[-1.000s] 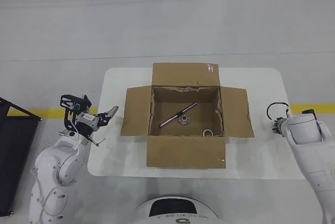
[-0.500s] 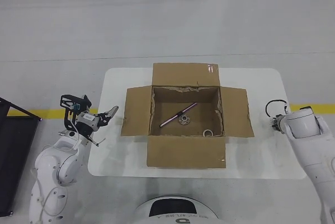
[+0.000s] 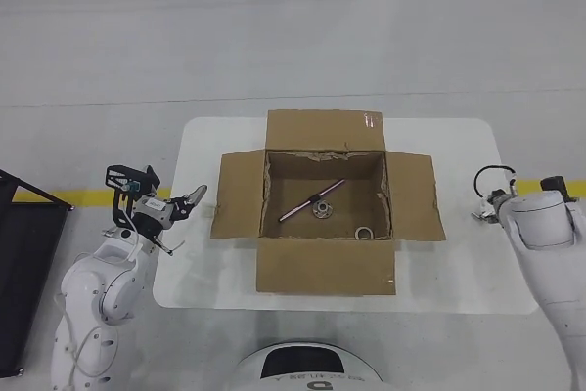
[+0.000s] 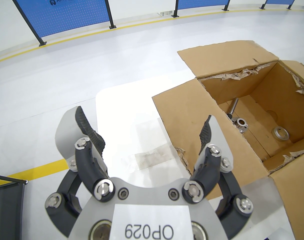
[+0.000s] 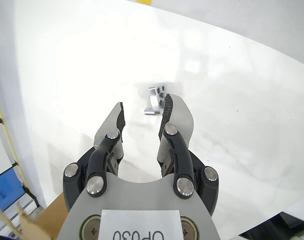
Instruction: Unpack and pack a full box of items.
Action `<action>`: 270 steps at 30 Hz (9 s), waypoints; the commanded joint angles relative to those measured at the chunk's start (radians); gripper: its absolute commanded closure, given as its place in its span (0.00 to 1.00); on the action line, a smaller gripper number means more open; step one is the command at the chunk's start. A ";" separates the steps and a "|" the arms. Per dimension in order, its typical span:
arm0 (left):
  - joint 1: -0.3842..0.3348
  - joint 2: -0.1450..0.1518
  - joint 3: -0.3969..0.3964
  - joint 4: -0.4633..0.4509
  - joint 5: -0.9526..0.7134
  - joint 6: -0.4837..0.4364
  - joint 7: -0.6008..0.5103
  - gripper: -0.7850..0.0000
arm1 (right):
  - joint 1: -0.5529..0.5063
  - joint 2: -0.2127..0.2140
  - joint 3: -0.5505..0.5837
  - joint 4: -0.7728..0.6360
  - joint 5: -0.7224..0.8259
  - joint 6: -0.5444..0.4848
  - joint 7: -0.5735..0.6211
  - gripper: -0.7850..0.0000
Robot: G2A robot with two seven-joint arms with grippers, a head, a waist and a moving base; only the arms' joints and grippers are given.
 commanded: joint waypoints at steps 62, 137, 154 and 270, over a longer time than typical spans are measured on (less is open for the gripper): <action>0.000 0.000 0.000 0.000 0.000 0.000 0.000 0.00 | 0.800 -0.300 -1.182 0.013 -0.690 -0.351 0.906 0.00; 0.000 0.000 0.000 0.000 0.000 0.000 0.000 0.00 | -0.219 -0.205 0.156 -0.574 -0.761 -0.379 0.646 1.00; 0.000 0.000 0.000 0.000 0.000 0.000 0.000 0.00 | 0.053 -0.201 0.096 0.014 -0.742 -0.279 0.771 1.00; 0.000 0.000 0.000 0.000 0.000 0.000 0.000 0.00 | 0.154 -0.219 -0.307 -0.472 -0.897 -0.555 0.811 0.00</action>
